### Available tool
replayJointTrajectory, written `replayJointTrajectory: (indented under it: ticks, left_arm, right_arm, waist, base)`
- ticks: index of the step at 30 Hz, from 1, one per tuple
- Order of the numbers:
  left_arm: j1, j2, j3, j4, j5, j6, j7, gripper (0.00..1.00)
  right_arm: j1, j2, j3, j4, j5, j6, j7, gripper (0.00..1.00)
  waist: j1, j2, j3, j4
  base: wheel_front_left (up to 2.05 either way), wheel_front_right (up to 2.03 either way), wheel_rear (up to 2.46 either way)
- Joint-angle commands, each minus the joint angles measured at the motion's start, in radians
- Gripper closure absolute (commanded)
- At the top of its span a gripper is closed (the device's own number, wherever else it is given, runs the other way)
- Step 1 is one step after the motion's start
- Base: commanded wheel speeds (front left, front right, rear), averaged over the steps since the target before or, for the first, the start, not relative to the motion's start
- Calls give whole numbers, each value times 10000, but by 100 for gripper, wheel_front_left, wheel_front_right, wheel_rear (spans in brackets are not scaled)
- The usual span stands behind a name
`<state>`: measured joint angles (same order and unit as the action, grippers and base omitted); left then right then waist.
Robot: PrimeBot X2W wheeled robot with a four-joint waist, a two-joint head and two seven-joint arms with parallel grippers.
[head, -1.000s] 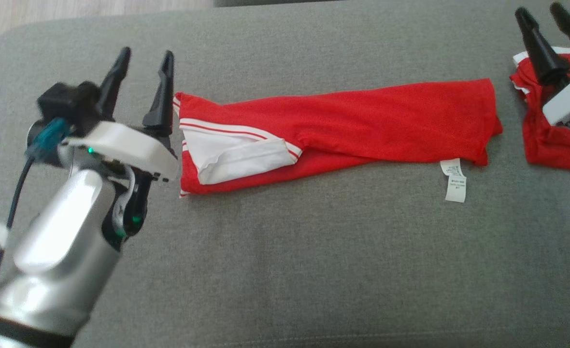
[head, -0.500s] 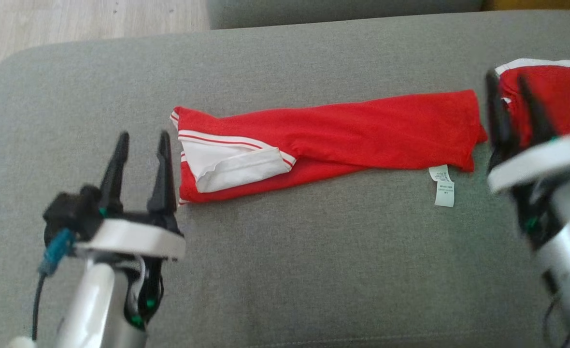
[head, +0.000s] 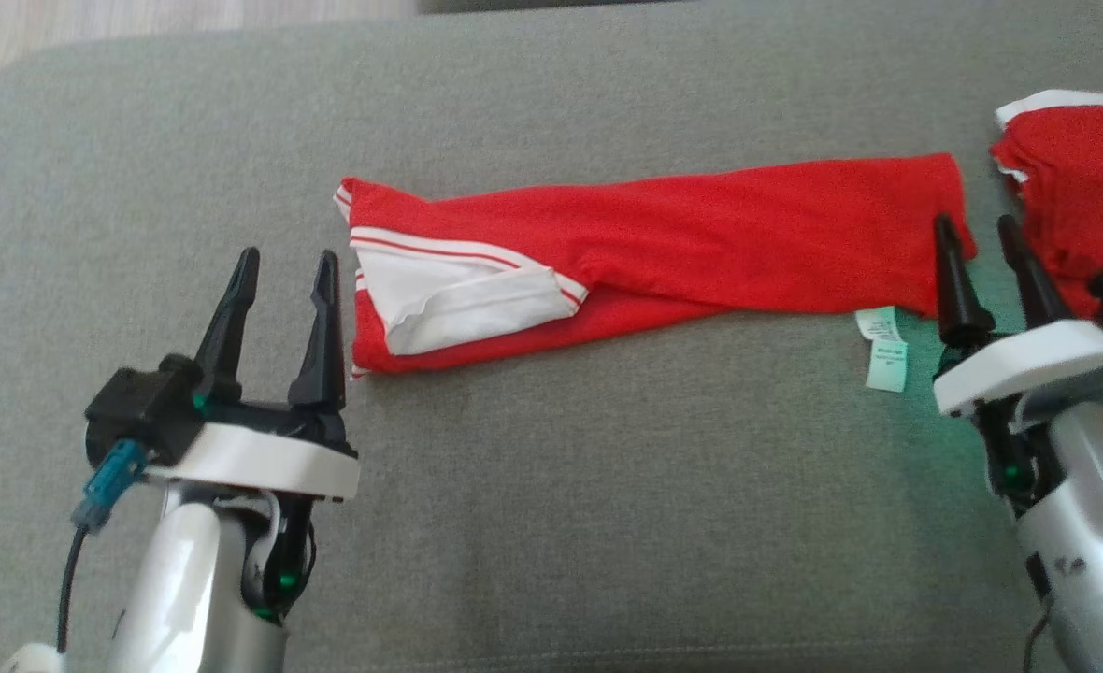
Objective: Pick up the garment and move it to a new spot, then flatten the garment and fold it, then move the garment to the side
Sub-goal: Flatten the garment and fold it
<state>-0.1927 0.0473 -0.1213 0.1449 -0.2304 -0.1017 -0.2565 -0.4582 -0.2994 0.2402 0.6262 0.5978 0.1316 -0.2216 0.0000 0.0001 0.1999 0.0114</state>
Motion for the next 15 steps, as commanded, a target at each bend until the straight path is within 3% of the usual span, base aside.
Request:
replayJointTrajectory:
  ticks: [1,15]
  left_arm:
    - [-462,40,240,-279,66,-47,-52,0]
    - [-903,31,-183,-132,-244,-55,-53,0]
  right_arm:
    - [-511,17,-97,53,-271,-9,155,0]
    - [-2320,110,-1896,3773,-2691,-9,1192,0]
  waist:
    - [0,-1,249,171]
    - [0,-1,1035,878]
  base:
    - [0,0,0]
    - [0,0,0]
